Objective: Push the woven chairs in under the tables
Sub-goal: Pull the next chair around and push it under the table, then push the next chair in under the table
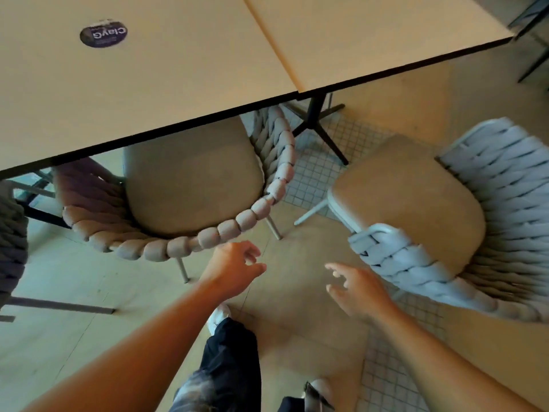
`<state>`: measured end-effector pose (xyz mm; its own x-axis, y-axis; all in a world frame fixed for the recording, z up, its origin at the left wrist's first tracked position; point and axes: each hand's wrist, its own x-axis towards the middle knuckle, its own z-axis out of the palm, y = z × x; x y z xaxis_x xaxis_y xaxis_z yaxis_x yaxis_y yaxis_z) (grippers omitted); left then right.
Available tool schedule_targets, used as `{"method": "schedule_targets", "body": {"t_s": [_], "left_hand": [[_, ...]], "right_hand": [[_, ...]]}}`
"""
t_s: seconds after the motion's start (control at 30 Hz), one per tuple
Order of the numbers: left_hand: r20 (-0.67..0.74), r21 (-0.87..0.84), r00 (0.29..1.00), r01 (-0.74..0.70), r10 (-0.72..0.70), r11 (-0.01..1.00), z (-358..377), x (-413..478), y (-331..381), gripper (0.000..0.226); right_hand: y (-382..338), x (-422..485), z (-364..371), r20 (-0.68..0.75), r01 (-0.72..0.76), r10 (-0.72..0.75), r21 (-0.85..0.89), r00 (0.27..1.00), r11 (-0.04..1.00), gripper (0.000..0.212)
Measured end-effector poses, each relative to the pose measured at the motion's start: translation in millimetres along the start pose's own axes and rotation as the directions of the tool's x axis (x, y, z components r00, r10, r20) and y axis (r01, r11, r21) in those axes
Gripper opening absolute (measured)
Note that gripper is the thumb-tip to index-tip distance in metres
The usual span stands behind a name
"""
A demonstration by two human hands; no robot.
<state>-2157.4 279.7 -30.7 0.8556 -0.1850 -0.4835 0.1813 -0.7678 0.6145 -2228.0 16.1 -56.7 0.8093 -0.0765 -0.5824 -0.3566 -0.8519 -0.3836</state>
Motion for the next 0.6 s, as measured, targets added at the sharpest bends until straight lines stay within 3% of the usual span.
{"method": "schedule_targets", "body": {"t_s": [0.3,0.6], "left_hand": [[0.140,0.073,0.988,-0.084,0.073,0.994,147.1,-55.0,117.1,0.026],[0.244,0.101,0.943,-0.258,0.227,0.961,274.2,-78.0,237.3,0.030]], "right_hand": [[169.5,-105.0,-44.0,-0.071,-0.088,0.096,0.112,0.993,0.990,0.048],[302.2,-181.8,-93.1,-0.172,-0.224,0.265,0.226,0.949,0.948,0.045]]}}
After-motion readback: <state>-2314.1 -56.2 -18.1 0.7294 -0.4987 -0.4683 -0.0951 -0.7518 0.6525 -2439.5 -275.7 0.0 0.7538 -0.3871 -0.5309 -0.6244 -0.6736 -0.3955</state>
